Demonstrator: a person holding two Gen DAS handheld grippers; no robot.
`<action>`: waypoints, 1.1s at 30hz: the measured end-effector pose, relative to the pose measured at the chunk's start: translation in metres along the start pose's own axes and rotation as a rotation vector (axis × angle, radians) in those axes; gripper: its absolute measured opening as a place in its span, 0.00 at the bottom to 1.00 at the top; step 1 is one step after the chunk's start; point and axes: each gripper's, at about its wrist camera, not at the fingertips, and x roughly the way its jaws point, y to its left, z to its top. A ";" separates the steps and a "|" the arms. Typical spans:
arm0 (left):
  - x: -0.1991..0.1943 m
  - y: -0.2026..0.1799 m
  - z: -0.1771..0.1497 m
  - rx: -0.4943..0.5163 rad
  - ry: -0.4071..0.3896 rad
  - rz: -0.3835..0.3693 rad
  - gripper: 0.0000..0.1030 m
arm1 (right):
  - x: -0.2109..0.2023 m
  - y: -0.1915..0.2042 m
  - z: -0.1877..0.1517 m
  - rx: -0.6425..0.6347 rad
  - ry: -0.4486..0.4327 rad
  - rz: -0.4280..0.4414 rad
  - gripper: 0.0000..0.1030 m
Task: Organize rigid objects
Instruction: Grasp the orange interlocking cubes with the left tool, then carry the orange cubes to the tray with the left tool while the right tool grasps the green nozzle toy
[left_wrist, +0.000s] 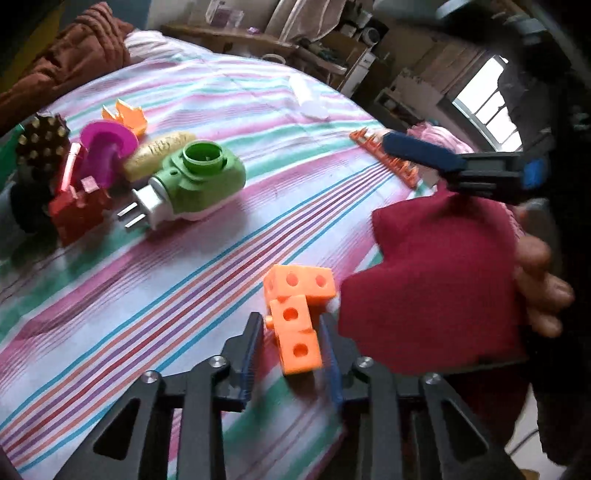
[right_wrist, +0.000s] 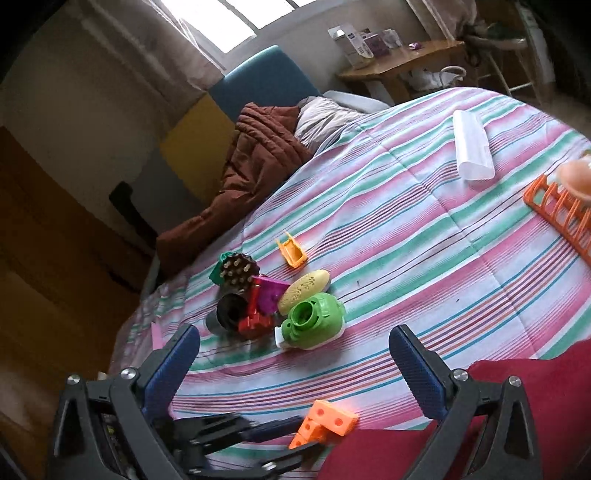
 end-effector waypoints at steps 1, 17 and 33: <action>0.004 0.002 0.003 -0.001 -0.010 -0.002 0.24 | 0.001 0.000 0.000 0.006 0.005 0.001 1.00; -0.078 0.088 -0.064 -0.226 -0.213 0.286 0.23 | 0.033 0.000 0.006 0.052 0.178 -0.153 1.00; -0.091 0.105 -0.087 -0.303 -0.285 0.276 0.23 | 0.161 0.039 0.002 -0.312 0.412 -0.428 1.00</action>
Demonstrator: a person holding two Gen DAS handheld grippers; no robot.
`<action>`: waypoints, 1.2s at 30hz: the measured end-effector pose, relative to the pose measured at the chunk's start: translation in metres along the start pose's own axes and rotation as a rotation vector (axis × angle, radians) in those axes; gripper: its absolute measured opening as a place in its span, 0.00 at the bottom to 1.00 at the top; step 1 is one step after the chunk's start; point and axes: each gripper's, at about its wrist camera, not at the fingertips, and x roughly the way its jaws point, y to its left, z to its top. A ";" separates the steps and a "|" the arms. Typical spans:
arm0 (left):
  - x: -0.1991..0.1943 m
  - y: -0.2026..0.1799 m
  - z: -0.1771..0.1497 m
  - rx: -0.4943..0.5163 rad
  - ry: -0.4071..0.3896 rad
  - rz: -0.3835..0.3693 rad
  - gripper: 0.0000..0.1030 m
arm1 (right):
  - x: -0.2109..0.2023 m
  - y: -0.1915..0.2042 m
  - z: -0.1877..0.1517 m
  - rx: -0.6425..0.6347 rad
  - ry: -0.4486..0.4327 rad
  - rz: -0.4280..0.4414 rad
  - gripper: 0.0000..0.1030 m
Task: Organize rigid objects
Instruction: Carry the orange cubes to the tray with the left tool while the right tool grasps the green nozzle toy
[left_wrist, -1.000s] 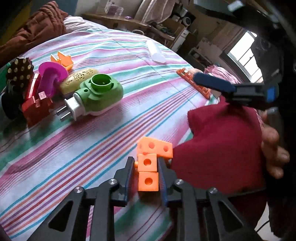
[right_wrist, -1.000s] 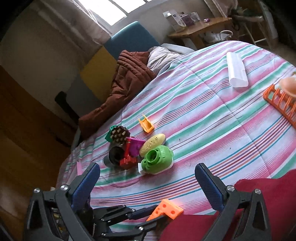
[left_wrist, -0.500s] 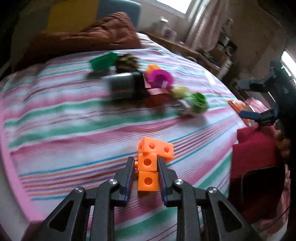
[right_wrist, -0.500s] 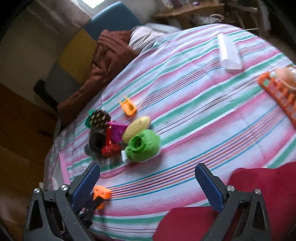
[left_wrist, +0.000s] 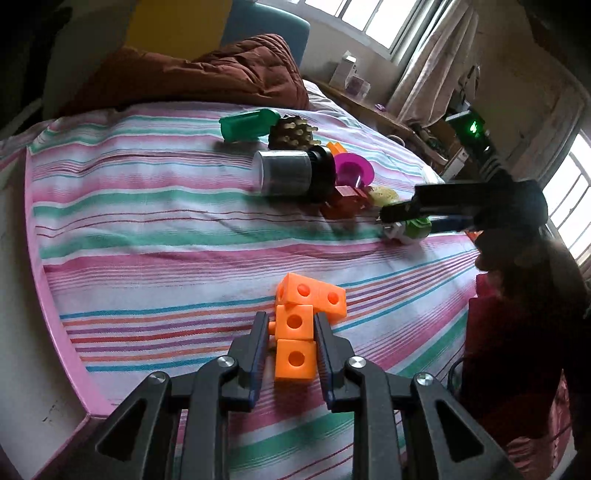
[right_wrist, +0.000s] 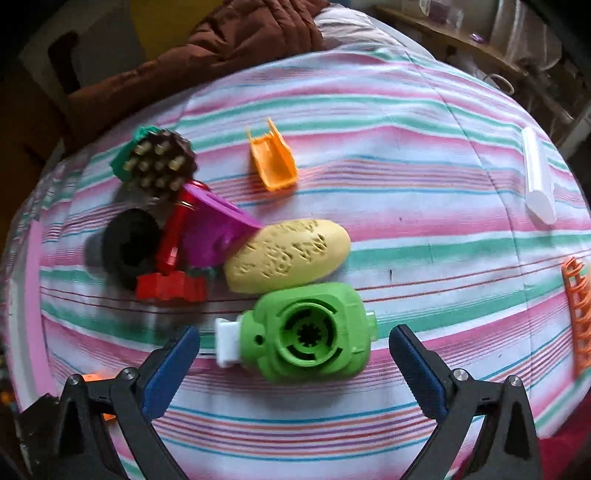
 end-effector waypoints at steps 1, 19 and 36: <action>0.001 0.000 0.000 0.000 -0.001 0.000 0.23 | 0.001 -0.001 0.000 0.004 0.005 0.006 0.97; 0.001 -0.004 0.000 -0.014 -0.013 0.029 0.23 | -0.002 -0.009 0.000 -0.005 0.001 -0.009 0.85; -0.099 0.045 0.023 -0.147 -0.174 0.103 0.23 | -0.016 -0.014 -0.007 -0.044 -0.033 -0.033 0.77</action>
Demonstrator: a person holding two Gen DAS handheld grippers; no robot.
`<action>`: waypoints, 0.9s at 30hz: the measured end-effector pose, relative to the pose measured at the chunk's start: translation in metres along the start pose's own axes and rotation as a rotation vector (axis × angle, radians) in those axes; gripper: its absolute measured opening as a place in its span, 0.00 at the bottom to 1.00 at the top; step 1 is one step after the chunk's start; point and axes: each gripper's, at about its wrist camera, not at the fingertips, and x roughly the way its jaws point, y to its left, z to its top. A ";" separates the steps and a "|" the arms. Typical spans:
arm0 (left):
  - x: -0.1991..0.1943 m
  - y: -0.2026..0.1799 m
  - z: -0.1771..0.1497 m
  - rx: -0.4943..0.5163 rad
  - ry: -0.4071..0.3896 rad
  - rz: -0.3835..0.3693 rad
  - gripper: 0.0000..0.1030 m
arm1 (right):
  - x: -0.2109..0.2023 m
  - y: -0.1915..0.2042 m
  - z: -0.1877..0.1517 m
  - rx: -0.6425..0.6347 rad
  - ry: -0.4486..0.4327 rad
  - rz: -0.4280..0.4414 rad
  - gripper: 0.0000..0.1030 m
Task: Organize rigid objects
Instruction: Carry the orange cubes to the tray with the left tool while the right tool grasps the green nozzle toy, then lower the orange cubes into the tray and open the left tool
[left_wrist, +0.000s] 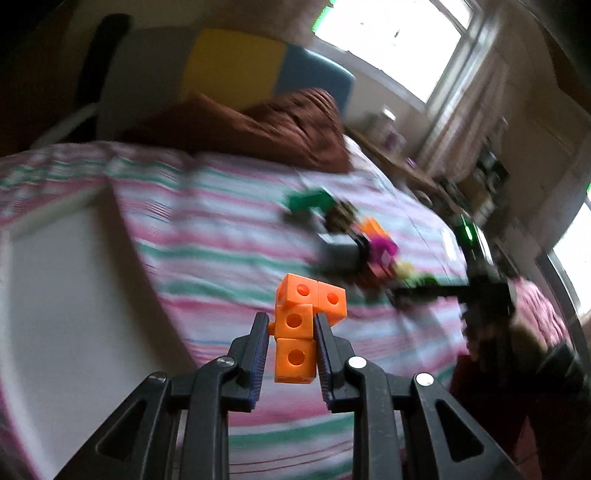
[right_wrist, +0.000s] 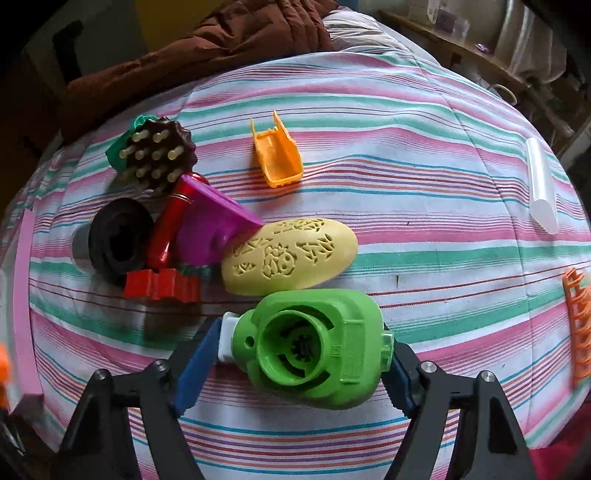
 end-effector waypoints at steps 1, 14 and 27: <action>-0.009 0.015 0.007 -0.020 -0.016 0.031 0.23 | 0.002 0.002 0.001 -0.001 0.000 -0.002 0.77; 0.007 0.205 0.057 -0.316 0.038 0.389 0.23 | -0.008 0.012 -0.006 0.008 0.000 -0.002 0.77; 0.020 0.236 0.070 -0.322 0.026 0.542 0.38 | -0.004 0.022 -0.004 0.003 -0.003 -0.006 0.77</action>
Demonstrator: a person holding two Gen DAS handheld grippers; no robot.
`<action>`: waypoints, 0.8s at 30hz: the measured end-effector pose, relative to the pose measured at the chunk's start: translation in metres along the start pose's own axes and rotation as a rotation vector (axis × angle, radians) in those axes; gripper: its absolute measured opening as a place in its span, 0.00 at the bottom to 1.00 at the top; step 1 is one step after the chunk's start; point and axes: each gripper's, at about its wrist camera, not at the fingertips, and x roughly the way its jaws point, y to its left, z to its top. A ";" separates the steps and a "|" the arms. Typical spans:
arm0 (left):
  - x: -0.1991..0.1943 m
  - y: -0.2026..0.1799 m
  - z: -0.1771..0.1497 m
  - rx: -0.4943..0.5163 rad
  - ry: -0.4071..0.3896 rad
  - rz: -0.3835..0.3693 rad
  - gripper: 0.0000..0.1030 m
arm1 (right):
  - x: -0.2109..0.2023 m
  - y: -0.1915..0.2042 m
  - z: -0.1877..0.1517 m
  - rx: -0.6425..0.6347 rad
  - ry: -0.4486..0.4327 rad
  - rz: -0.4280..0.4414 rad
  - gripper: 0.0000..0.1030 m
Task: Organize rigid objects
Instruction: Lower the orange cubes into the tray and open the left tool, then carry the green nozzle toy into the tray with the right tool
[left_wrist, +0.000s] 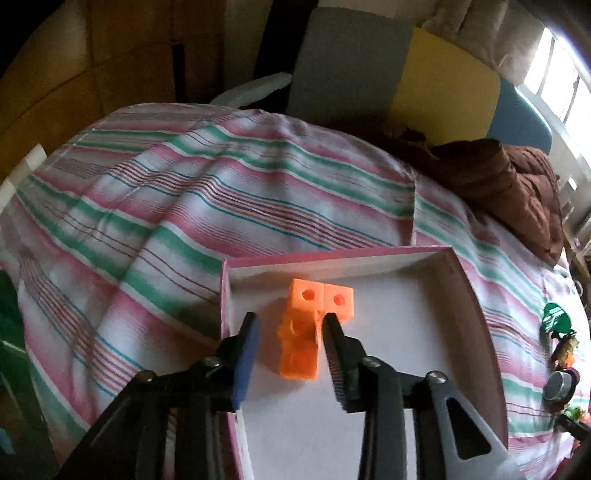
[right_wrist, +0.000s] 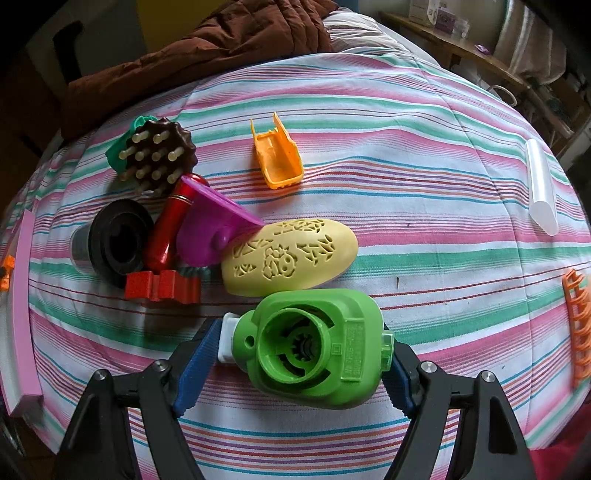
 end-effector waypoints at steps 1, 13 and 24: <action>-0.006 0.001 -0.002 -0.002 -0.018 0.009 0.38 | 0.001 0.002 0.001 0.000 -0.001 0.000 0.77; -0.093 0.003 -0.062 -0.012 -0.141 -0.055 0.38 | 0.021 0.007 0.007 -0.041 -0.009 -0.005 0.76; -0.130 -0.017 -0.125 0.056 -0.135 -0.100 0.38 | 0.008 0.056 -0.021 -0.140 0.004 0.098 0.76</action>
